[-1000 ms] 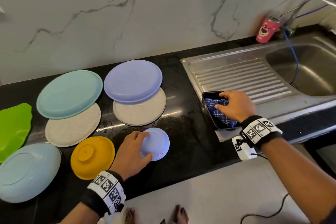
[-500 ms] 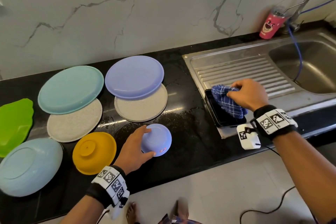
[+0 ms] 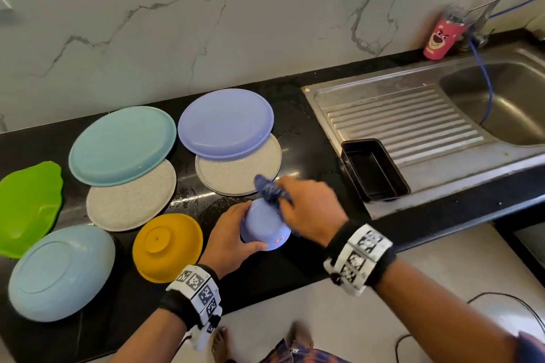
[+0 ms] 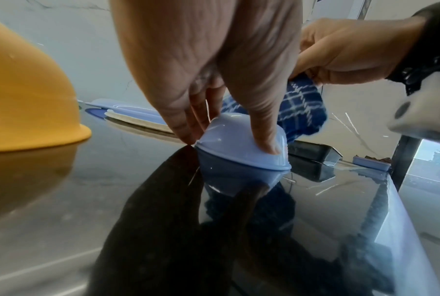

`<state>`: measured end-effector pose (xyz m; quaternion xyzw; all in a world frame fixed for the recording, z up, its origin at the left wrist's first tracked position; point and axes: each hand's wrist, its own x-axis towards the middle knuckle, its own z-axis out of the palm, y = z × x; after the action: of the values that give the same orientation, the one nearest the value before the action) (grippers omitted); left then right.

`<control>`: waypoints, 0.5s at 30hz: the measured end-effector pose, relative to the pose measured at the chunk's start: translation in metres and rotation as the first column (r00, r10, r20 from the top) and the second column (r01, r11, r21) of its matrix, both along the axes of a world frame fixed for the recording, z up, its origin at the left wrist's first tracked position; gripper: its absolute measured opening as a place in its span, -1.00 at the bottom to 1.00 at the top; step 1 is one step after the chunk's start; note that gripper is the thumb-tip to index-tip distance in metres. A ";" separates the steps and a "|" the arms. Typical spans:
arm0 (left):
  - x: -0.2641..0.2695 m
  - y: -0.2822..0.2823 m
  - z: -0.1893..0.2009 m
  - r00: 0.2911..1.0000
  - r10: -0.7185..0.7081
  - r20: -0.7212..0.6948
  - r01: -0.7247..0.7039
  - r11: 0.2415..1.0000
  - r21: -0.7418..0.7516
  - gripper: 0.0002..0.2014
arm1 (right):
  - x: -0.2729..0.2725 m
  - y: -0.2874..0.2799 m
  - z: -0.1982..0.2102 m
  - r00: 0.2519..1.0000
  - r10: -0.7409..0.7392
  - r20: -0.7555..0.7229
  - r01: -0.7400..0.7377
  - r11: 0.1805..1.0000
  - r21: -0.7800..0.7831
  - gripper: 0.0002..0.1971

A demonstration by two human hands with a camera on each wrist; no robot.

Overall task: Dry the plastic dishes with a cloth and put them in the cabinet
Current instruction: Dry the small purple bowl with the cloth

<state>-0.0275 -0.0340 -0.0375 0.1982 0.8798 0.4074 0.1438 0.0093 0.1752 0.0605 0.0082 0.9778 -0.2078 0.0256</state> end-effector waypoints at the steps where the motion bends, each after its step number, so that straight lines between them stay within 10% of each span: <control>1: 0.001 0.000 0.001 1.000 0.002 0.008 -0.003 0.999 0.048 -0.26 | 0.005 -0.016 -0.009 0.998 0.063 0.025 -0.062 0.998 -0.032 -0.81; 7: 0.002 0.003 0.008 0.997 -0.057 -0.043 0.061 0.994 0.095 -0.43 | 0.026 -0.039 -0.038 0.998 0.059 -0.021 -0.060 0.997 -0.039 -0.47; 15: 0.000 0.001 0.009 0.998 -0.051 -0.032 0.054 0.995 0.088 -0.34 | 0.026 -0.030 -0.048 0.992 0.067 0.110 -0.043 0.978 -0.206 -0.75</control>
<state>-0.0275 -0.0332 -0.0286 0.2336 0.8572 0.4393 0.1324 0.0349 0.1453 0.0125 -0.0095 0.9481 -0.3052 0.0888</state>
